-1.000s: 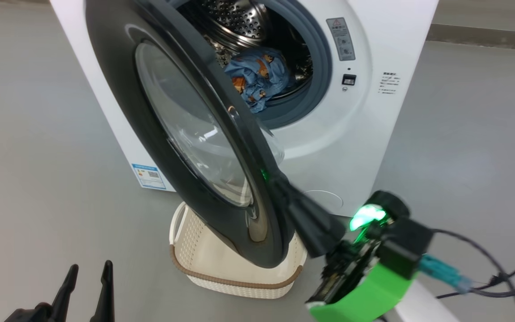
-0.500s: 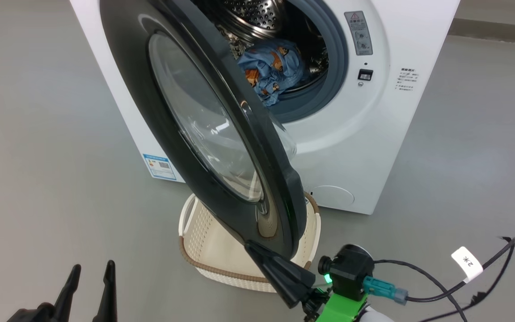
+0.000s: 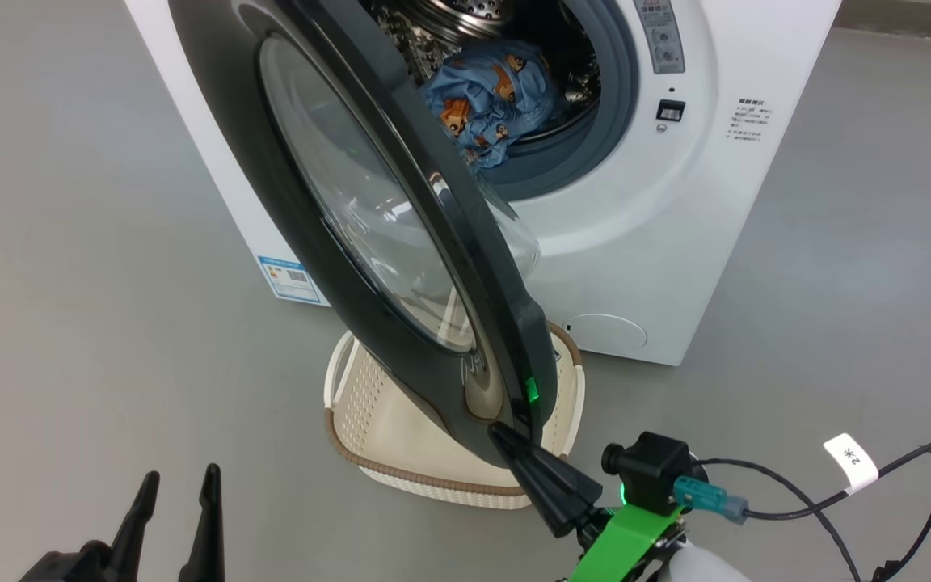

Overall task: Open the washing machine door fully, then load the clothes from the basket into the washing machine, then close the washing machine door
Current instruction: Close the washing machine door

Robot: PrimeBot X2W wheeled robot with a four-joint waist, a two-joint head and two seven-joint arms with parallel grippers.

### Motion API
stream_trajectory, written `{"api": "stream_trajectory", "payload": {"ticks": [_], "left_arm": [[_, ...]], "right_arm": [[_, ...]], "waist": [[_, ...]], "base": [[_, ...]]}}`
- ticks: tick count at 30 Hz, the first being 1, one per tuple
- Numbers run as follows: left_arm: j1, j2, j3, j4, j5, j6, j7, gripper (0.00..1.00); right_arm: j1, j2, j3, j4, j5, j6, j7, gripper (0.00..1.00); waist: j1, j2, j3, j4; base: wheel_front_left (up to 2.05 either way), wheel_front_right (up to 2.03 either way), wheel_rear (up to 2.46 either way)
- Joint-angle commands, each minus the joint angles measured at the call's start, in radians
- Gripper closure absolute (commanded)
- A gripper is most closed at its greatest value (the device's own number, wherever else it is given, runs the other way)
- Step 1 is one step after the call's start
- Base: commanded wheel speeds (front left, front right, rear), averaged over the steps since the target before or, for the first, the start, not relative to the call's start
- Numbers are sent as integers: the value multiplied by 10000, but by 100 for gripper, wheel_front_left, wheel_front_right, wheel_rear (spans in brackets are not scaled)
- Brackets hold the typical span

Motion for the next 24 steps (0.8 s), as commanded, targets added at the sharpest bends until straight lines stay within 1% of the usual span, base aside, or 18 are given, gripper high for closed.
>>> {"api": "stream_trajectory", "payload": {"ticks": [1, 13, 24], "left_arm": [[-431, 130, 348, -227, 35, -25, -65, 0], [-772, 61, 275, -305, 5, -25, -65, 0], [-1276, -87, 53, -461, 38, -25, -65, 0]], "right_arm": [[-277, 234, 55, -193, 7, 83, -48, 100], [-721, 222, -894, -3, -239, 83, -48, 100], [-1468, -46, -2220, 99, -550, 83, -48, 100]], "waist": [[0, -1, 45, -3], [0, -1, 667, -37], [0, -1, 1441, -1]], "base": [[0, 0, 0], [0, 0, 0], [0, 0, 0]]}}
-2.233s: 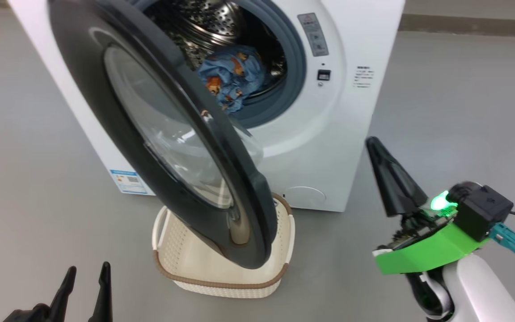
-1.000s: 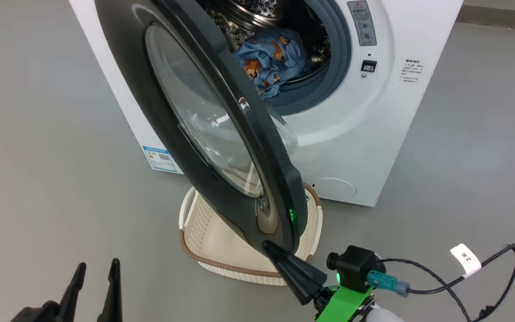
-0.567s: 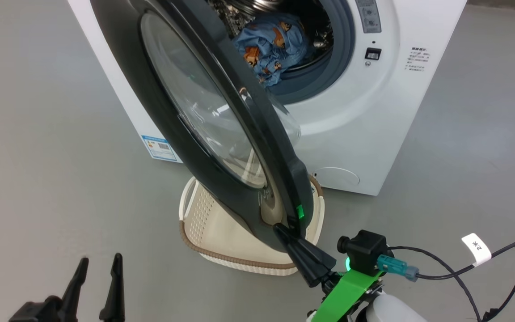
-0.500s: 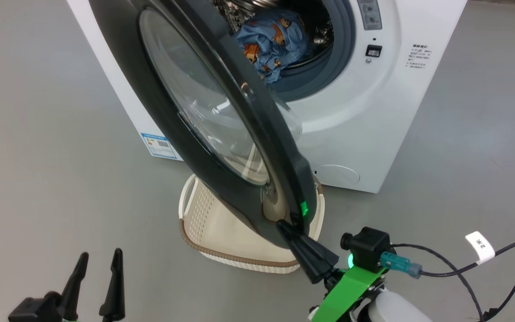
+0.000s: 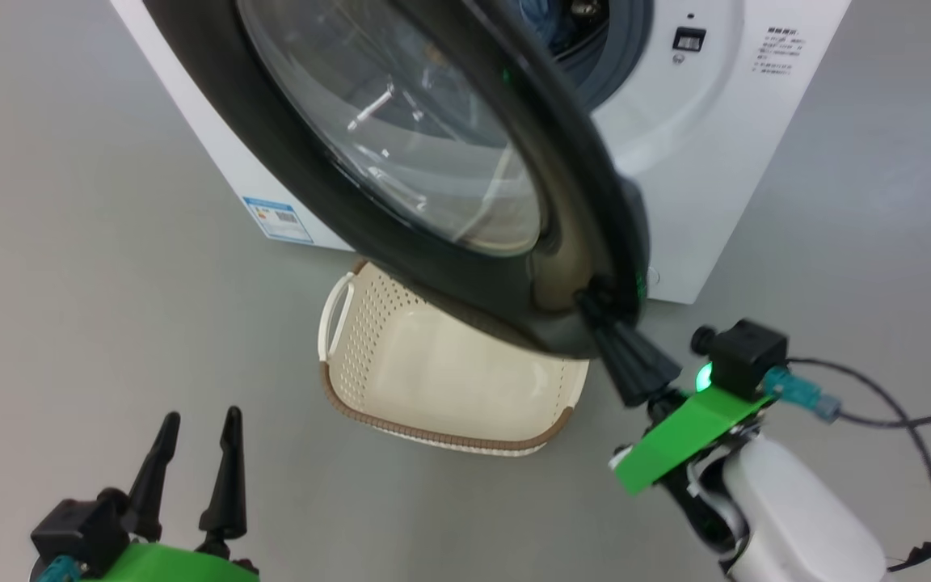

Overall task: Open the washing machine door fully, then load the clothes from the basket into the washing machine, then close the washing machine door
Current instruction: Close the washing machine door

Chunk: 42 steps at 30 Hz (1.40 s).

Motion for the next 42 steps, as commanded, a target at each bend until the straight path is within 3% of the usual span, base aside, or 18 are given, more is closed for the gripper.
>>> {"api": "stream_trajectory", "payload": {"ticks": [1, 27, 42], "left_arm": [[-435, 141, 282, -306, 38, -25, -65, 0], [-1804, -243, -516, -628, -108, -25, -65, 0], [-2284, -354, -800, -673, -151, -25, -65, 0]], "right_arm": [[-381, 15, -165, -180, -91, 8, -57, 100], [-3224, -802, -2694, 705, -528, 8, -57, 100], [-4366, -753, -3866, 793, -1055, 8, -57, 100]], "waist": [[-1, 0, 267, 40], [-1, 0, 2027, 777], [-1, 0, 2656, 1034]], "base": [[0, 0, 0], [0, 0, 0], [0, 0, 0]]}}
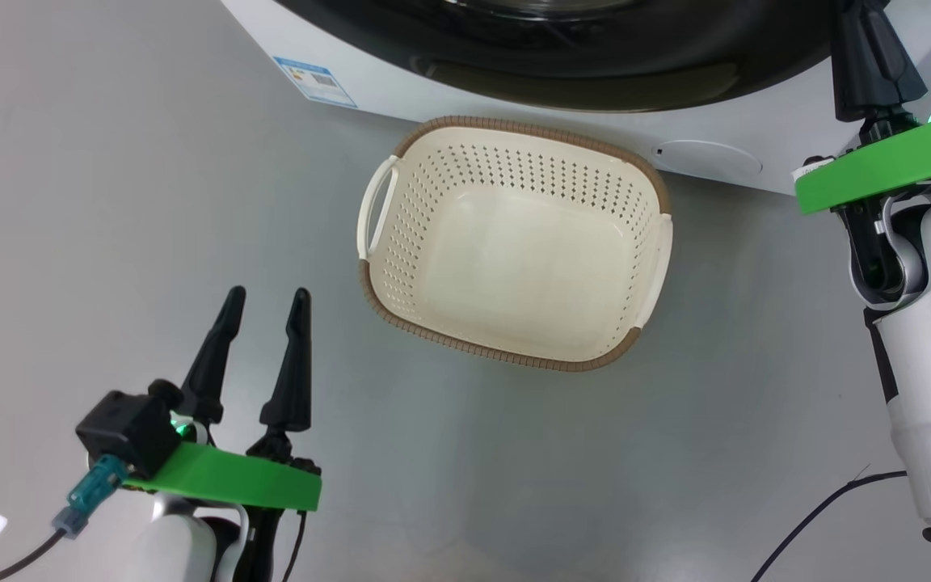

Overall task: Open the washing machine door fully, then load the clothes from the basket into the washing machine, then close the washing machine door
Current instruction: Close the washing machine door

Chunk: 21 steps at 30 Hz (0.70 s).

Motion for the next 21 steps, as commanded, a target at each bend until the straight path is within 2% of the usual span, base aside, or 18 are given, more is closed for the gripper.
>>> {"api": "stream_trajectory", "payload": {"ticks": [1, 13, 14, 19, 20, 21], "left_arm": [[-175, 193, 323, -241, -50, -25, -63, 0], [-121, 262, 472, 29, -17, -25, -63, 0], [-91, 280, 495, 68, -16, -25, -63, 0], [80, 397, 639, 252, -19, -25, -63, 0], [124, 428, 675, 287, -15, -25, -63, 0], [170, 461, 718, 317, -12, -25, -63, 0]], "right_arm": [[-270, 78, -44, -218, -167, -2, -48, 100], [282, 291, 458, -299, -91, -2, -48, 100], [419, 316, 483, -315, -72, -2, -48, 95], [1197, 440, 690, -390, 37, -2, -48, 47], [1362, 458, 713, -425, 64, -2, -48, 20], [1527, 475, 722, -457, 87, -2, -48, 6]], "waist": [[0, 0, 60, 35], [0, 0, -261, -272], [0, 0, -330, -317], [0, 0, -730, -569], [0, 0, -816, -631], [0, 0, -897, -699]], "base": [[0, 0, 0], [0, 0, 0], [0, 0, 0], [0, 0, 0], [0, 0, 0], [0, 0, 0]]}}
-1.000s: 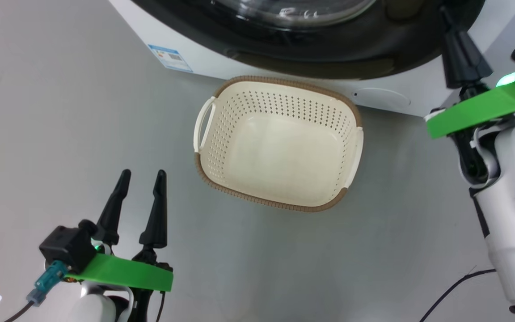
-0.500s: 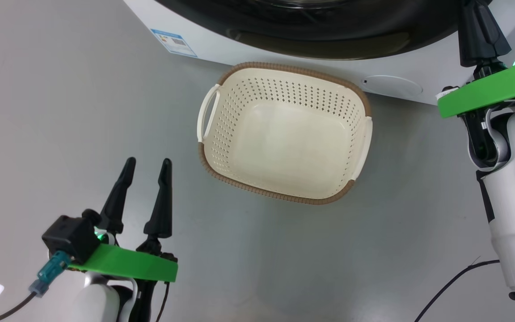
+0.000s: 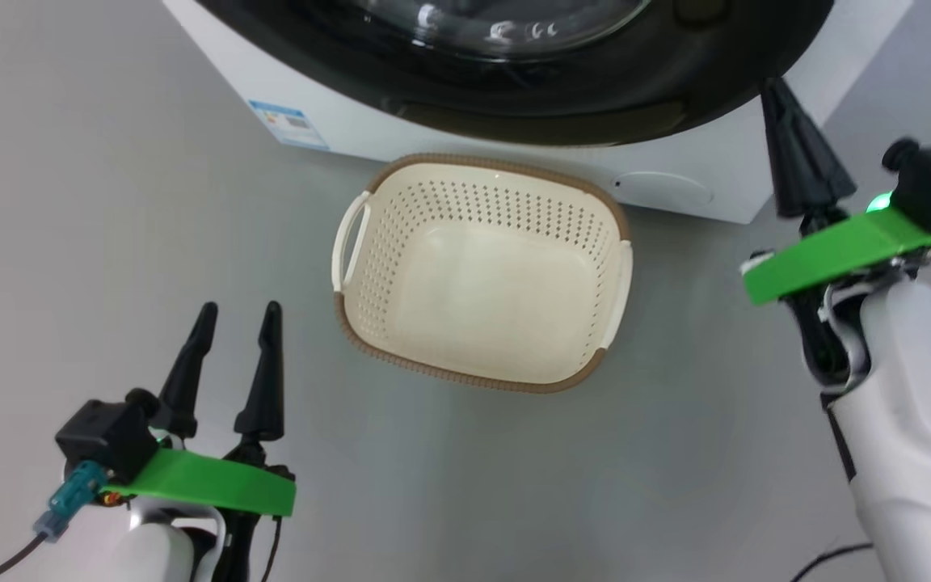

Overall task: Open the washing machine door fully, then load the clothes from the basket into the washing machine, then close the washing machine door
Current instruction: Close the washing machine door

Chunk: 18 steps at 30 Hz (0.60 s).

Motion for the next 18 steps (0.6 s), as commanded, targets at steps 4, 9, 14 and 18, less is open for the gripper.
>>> {"api": "stream_trajectory", "payload": {"ticks": [4, 9, 14, 18], "left_arm": [[318, 478, 558, -52, 0, -23, -63, 0], [492, 705, 686, 80, 23, -23, -63, 0], [596, 930, 796, 182, 59, -23, -63, 0], [645, 1078, 908, 272, 98, -23, -63, 0]], "right_arm": [[924, 304, 207, -402, 174, 10, -48, 0], [1662, 405, 145, -468, 196, 10, -48, 0], [2255, 501, -15, -538, 198, 10, -48, 0], [2674, 568, -112, -621, 182, 10, -48, 0]], "waist": [[0, -1, -573, -550], [0, -1, -919, -998], [0, -1, -1225, -1485], [0, -1, -1460, -1880]], "base": [[0, 0, 0], [0, 0, 0], [0, 0, 0], [0, 0, 0]]}}
